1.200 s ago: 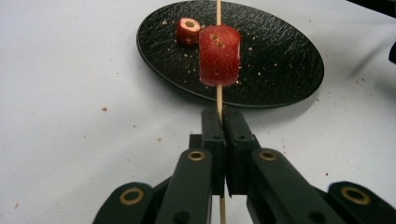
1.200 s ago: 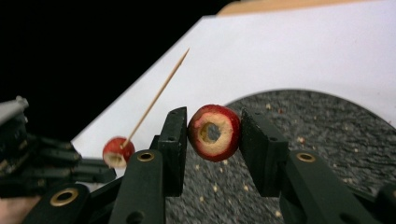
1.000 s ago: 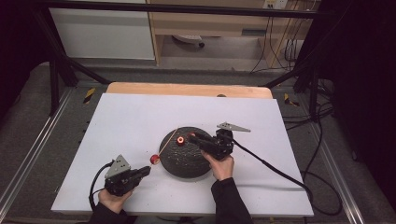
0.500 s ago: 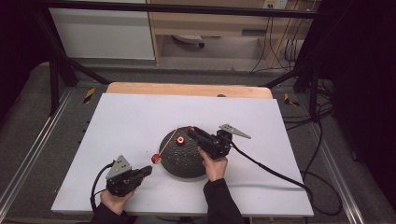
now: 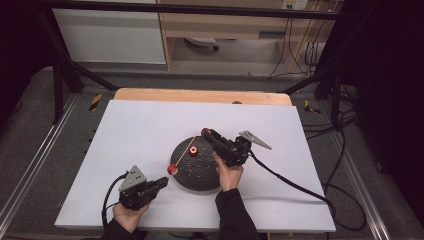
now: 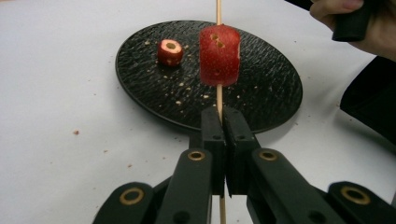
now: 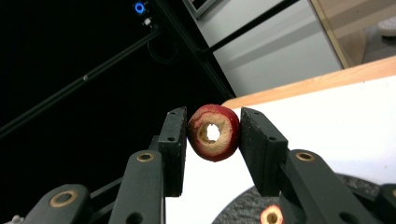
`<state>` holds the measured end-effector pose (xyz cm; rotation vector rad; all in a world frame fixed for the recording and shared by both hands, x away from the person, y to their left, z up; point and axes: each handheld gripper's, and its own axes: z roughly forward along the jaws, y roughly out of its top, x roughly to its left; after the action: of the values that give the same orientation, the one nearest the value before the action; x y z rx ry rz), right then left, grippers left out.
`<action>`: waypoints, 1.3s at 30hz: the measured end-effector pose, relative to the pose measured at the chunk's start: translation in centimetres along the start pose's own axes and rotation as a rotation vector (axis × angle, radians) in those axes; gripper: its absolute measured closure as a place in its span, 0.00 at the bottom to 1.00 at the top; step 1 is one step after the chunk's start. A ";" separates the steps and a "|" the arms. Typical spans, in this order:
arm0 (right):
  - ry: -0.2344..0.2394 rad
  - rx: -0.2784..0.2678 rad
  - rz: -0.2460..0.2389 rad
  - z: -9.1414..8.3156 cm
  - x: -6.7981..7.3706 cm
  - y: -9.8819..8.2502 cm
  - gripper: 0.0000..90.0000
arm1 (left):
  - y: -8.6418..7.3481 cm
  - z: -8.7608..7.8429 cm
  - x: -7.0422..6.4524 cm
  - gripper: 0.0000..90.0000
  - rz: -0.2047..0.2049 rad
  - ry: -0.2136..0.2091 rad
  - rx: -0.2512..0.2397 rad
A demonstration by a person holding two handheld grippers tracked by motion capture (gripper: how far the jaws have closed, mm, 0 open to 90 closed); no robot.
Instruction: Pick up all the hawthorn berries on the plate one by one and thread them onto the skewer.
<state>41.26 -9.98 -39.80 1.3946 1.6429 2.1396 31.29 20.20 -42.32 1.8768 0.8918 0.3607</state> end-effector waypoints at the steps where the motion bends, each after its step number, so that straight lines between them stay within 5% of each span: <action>1: 0.001 -0.009 0.003 0.0 0.0 0.1 0.70 | 0.1 0.1 -0.1 0.98 0.003 -0.003 0.000; 15: 0.009 -0.090 0.036 0.2 -0.3 0.8 0.70 | 0.4 0.6 -0.9 0.98 0.002 -0.014 -0.004; 39: 0.035 -0.102 0.048 0.1 0.0 0.4 0.70 | 0.7 1.2 -1.4 0.98 -0.012 -0.017 -0.022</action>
<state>41.44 -10.07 -39.49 1.3886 1.5028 2.2521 31.35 18.18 -42.08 1.8512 0.8841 0.3453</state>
